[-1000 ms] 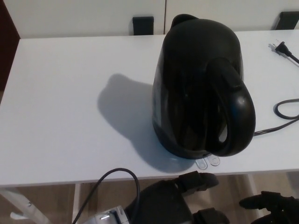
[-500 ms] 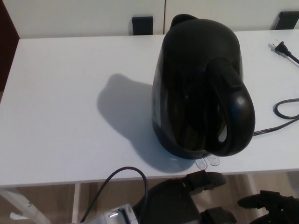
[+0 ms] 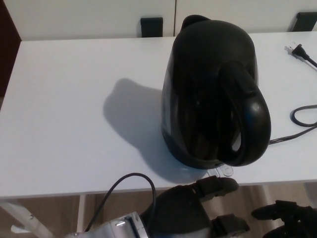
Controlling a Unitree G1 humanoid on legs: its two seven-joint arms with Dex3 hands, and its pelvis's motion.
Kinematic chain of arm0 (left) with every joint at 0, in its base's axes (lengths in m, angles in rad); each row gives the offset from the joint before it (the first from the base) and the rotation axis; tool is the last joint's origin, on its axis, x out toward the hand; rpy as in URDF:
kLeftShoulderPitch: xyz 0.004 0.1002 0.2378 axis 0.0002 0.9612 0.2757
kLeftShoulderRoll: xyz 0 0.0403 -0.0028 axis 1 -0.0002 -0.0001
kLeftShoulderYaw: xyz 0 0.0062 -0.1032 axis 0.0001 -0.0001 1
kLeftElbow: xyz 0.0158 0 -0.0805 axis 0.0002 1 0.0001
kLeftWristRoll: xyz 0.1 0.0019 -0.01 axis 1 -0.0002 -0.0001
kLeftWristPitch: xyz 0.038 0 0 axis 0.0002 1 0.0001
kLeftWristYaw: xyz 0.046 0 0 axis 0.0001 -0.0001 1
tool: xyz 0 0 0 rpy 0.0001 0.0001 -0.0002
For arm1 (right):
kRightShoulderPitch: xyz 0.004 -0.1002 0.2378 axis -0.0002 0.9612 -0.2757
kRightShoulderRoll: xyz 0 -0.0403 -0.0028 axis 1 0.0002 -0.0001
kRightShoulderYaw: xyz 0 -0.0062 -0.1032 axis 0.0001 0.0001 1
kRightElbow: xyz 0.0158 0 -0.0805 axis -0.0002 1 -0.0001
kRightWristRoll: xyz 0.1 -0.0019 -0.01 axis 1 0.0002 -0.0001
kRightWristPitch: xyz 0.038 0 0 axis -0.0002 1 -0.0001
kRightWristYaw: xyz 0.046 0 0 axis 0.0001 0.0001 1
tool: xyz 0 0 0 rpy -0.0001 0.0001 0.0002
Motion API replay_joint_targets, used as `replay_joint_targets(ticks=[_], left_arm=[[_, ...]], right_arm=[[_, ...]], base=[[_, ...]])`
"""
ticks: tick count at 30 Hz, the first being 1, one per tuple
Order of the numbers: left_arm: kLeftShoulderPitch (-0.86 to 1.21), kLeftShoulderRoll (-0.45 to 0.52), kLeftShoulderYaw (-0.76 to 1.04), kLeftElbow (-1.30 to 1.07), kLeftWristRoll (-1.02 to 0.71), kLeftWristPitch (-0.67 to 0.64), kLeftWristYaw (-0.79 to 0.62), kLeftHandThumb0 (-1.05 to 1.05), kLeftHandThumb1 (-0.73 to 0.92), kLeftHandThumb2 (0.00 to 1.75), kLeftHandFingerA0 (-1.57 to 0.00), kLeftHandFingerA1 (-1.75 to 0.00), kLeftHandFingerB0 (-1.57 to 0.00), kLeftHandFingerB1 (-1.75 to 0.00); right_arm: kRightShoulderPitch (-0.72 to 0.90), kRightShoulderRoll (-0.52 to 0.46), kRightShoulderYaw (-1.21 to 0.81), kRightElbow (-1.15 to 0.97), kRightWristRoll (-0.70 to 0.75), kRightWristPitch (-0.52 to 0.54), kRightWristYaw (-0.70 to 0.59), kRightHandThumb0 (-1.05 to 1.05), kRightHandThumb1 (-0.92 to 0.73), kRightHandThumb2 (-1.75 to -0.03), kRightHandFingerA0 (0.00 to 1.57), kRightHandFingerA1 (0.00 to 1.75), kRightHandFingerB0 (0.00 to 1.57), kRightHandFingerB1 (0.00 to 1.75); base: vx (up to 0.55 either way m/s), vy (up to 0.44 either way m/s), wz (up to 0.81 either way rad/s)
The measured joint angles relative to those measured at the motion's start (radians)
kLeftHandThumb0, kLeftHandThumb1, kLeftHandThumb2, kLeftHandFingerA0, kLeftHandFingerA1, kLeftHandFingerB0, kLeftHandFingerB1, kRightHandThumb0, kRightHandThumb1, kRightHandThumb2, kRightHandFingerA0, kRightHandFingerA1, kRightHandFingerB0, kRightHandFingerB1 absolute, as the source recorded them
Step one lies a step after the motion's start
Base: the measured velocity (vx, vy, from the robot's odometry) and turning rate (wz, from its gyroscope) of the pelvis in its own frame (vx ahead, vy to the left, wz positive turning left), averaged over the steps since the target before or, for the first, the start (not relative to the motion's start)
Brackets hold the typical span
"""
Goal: The robot walk towards a table in front and click the button on the base of the boilling pot using its left middle finger
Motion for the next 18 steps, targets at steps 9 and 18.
replay_joint_targets(ticks=[9,18], left_arm=[[-0.03,-0.003,0.007,0.048,0.021,0.001,0.031,-0.81,0.83,0.66,-0.31,-0.33,-0.26,-0.29],[-0.037,-0.018,0.015,0.068,0.028,0.01,0.043,-0.8,0.83,0.66,-0.31,-0.32,-0.23,-0.28]], right_arm=[[-0.015,-0.008,0.02,0.024,-0.029,-0.004,-0.006,-0.44,-0.41,-0.77,0.56,0.62,0.5,0.55],[-0.031,-0.008,0.021,0.052,-0.045,-0.029,-0.024,-0.44,-0.42,-0.77,0.62,0.64,0.53,0.56]], base=[[0.0,0.0,0.0],[0.0,0.0,0.0]])
